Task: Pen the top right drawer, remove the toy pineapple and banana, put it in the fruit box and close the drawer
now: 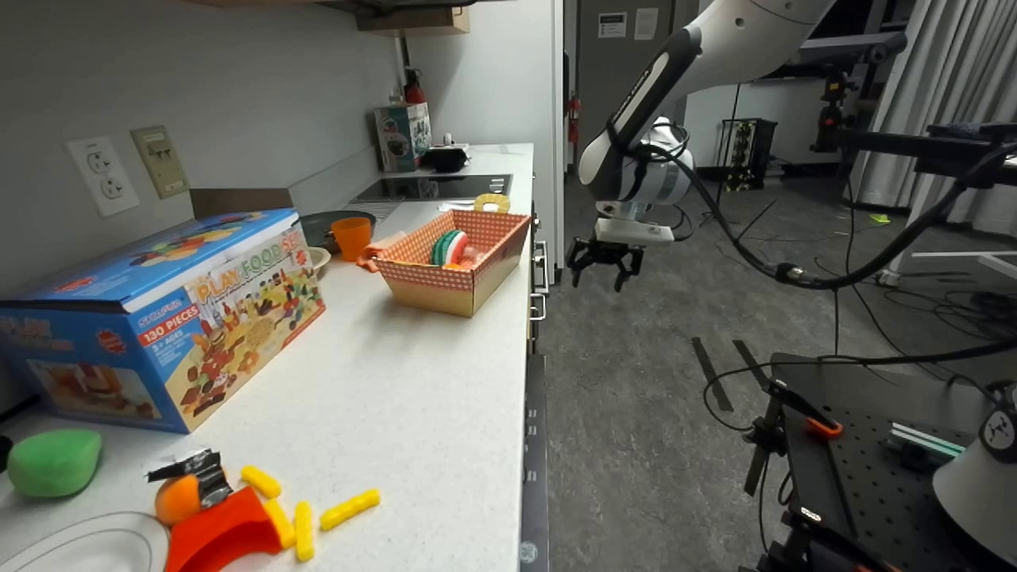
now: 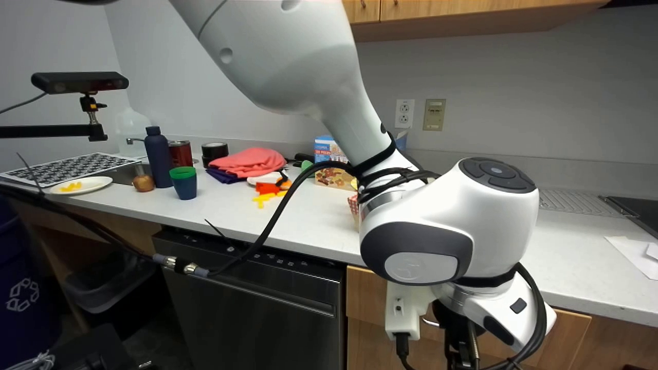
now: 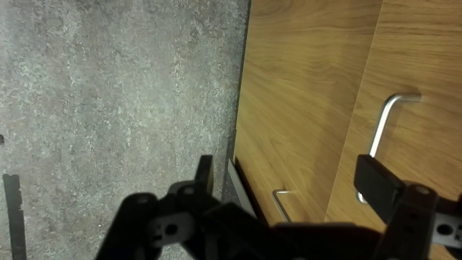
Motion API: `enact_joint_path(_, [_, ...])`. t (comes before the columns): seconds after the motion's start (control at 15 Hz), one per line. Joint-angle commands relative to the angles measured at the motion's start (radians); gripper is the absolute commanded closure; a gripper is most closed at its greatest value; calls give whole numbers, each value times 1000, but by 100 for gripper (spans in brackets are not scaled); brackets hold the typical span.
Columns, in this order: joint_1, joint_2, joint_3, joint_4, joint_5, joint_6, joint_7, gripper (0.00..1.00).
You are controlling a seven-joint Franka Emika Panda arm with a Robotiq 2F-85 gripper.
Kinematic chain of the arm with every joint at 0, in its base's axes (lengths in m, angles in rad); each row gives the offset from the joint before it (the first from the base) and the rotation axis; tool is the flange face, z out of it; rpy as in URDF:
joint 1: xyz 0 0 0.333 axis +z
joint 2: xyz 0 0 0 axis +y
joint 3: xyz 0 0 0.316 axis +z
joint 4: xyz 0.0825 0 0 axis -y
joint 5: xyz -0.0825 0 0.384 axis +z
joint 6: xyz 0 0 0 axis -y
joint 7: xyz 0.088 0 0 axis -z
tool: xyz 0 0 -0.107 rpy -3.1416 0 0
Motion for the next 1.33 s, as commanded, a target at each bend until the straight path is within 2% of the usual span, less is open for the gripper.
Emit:
enact_joint_path(0.0, [-35,100,34,92,47,46,-19,0])
enact_joint_path(0.2, [-71,158,63,147,56,52,-40,0])
enact_joint_path(0.6, [-200,202,197,233,153,21,-199,0])
enact_joint_path(0.87, [-221,226,230,268,188,3,-250,0])
enact_joint_path(1.27, [-202,275,229,312,178,-16,-242,0])
